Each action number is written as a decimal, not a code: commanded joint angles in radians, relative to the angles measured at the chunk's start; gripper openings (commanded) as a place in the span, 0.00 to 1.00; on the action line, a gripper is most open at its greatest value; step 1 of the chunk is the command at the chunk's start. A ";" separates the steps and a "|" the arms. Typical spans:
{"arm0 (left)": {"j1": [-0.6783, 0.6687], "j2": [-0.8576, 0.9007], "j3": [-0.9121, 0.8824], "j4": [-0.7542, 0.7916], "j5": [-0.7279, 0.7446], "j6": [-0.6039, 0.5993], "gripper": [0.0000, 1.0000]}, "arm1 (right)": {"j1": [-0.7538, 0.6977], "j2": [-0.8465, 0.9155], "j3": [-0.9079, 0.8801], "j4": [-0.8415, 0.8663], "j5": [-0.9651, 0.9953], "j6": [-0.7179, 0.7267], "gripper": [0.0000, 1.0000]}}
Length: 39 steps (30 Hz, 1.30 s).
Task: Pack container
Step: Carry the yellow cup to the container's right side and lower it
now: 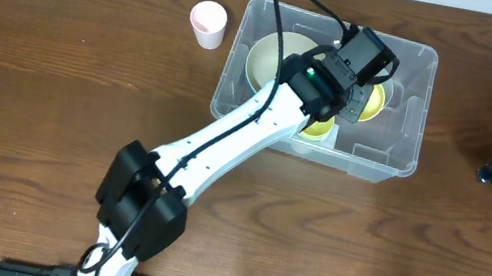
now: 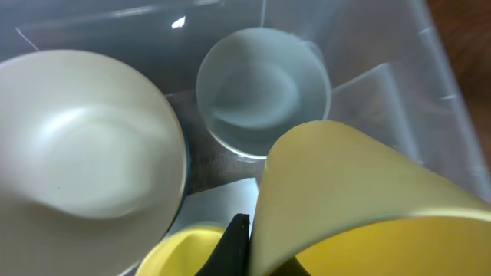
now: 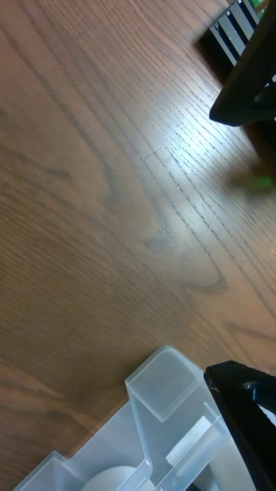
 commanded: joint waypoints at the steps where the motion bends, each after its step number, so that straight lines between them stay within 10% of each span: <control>1: 0.002 0.029 0.004 0.011 -0.017 0.006 0.06 | -0.005 -0.002 -0.001 0.002 0.000 -0.013 0.99; 39: -0.058 0.129 0.003 -0.012 0.015 0.047 0.07 | -0.005 -0.002 -0.001 0.002 0.000 -0.013 0.99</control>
